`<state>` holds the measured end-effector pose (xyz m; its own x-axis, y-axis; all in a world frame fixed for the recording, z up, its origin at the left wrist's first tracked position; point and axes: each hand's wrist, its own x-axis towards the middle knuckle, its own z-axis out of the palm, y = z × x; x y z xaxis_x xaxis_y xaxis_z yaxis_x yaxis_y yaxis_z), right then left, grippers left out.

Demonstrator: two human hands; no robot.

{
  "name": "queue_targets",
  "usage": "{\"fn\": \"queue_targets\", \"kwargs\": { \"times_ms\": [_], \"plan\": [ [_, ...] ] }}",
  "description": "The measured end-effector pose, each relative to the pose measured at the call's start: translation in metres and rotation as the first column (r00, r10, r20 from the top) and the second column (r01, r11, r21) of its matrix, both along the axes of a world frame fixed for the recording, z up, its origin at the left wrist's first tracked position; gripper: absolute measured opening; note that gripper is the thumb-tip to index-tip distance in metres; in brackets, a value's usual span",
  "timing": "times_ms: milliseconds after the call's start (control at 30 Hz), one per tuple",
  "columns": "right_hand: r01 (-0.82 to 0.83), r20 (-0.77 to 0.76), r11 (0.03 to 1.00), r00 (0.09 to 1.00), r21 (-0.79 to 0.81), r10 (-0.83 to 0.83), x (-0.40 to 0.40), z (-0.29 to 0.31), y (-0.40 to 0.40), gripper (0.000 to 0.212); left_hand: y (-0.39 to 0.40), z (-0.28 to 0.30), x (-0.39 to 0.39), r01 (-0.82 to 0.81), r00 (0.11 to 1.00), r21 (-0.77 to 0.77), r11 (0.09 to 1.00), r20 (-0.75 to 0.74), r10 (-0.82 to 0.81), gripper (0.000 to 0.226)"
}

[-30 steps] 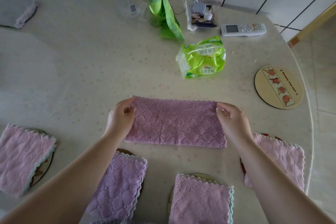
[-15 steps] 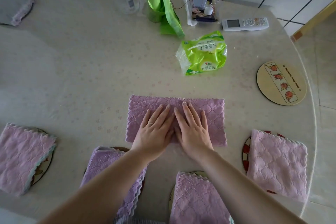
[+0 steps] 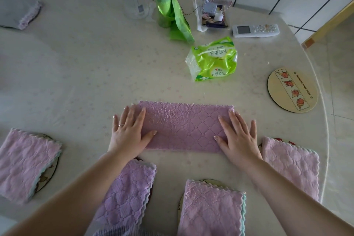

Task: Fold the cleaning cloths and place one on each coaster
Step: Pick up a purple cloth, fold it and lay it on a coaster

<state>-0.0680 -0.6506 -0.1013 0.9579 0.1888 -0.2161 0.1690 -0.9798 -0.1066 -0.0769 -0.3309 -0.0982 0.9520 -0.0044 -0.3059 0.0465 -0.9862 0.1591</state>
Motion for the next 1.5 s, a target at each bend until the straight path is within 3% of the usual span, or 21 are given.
{"fn": "queue_targets", "kwargs": {
  "times_ms": [67,133,233,400,733,1000,1133,1233,1333,1400,1500],
  "plan": [
    [-0.005,0.058,0.998,0.998,0.065,0.002,0.009,0.005,0.008,0.055,-0.006,0.009,-0.004,0.016,0.996,-0.056,0.998,0.092,-0.01,0.065],
    [-0.058,0.104,0.99,0.994,0.131,0.044,0.02,0.01,0.025,0.043,-0.025,0.016,-0.012,0.175,0.971,-0.157,0.972,0.194,-0.143,0.043],
    [-0.191,0.11,0.963,0.979,0.189,0.172,0.038,0.02,0.054,0.031,-0.059,0.022,-0.025,0.425,0.902,-0.295,0.856,0.211,-0.376,0.025],
    [-0.234,-0.04,0.953,0.968,0.192,0.246,0.061,0.026,0.079,0.03,-0.078,0.012,-0.02,0.375,0.925,-0.349,0.859,0.204,-0.321,0.013],
    [-0.374,-0.08,0.926,0.923,0.052,0.377,0.073,0.036,0.077,0.037,-0.072,0.015,-0.014,0.433,0.894,-0.27,0.86,0.249,-0.372,0.015],
    [-0.401,-0.071,0.915,0.913,0.038,0.403,0.06,0.033,0.087,0.033,-0.002,0.027,0.02,0.211,0.962,-0.091,0.973,0.195,-0.191,0.013],
    [-0.246,-0.113,0.955,0.957,0.167,0.267,0.045,0.034,0.089,0.04,0.005,0.029,0.026,0.116,0.987,-0.025,0.993,0.112,-0.112,0.017],
    [-0.123,-0.153,0.962,0.975,0.243,0.163,0.027,0.035,0.077,0.048,0.001,0.032,0.011,-0.009,1.0,-0.118,0.993,0.012,0.011,0.022],
    [0.019,-0.222,0.941,0.973,0.339,0.06,0.008,0.032,0.069,0.047,-0.004,0.032,-0.007,-0.2,0.978,-0.36,0.911,-0.129,0.164,0.023],
    [0.116,-0.259,0.903,0.966,0.414,-0.005,0.001,0.032,0.07,0.047,-0.01,0.033,-0.015,-0.247,0.962,-0.471,0.847,-0.225,0.155,0.018],
    [0.119,-0.268,0.905,0.963,0.408,-0.006,-0.002,0.031,0.074,0.054,-0.019,0.037,-0.02,-0.28,0.949,-0.526,0.803,-0.279,0.148,0.019]
  ]
}}
